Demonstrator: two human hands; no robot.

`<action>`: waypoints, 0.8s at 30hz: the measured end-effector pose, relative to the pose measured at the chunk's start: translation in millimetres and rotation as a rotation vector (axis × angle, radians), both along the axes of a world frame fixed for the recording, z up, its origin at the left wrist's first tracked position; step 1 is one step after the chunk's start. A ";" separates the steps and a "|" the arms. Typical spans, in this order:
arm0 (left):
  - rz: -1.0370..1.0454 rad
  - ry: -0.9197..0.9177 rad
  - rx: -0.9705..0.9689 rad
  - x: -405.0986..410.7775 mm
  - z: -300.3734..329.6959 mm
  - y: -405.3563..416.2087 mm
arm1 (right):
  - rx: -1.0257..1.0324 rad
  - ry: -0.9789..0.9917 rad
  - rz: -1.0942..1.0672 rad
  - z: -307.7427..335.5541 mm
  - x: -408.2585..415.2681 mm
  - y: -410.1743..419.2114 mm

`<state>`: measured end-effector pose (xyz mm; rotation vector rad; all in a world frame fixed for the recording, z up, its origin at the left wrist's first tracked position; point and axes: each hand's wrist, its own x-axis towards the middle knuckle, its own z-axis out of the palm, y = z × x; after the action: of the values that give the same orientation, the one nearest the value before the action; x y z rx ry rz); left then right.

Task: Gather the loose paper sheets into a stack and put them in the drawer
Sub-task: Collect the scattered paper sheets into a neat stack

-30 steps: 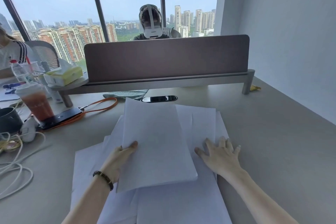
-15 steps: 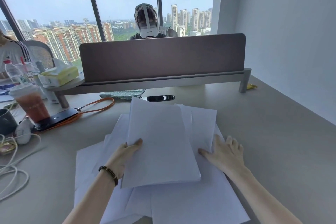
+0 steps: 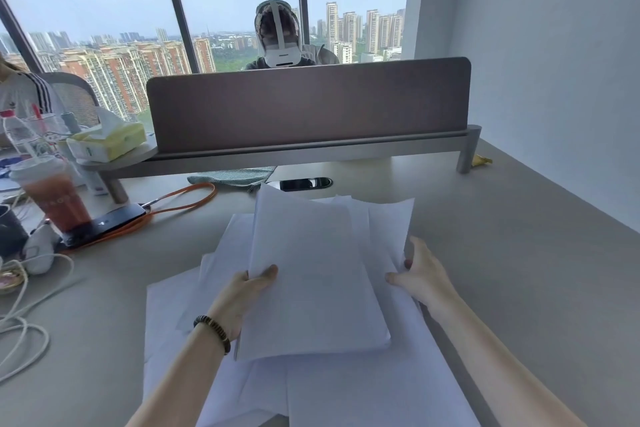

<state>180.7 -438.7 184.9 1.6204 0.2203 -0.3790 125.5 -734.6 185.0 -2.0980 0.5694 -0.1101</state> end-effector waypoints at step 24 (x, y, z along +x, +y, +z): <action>0.027 -0.006 -0.141 2.6 17.2 20.3 | -0.251 -0.219 -0.163 -12.2 6.6 -5.9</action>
<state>183.3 -418.4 202.1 1.4782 0.2068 -0.3612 132.1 -740.6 172.8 -2.2394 0.6177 -0.5225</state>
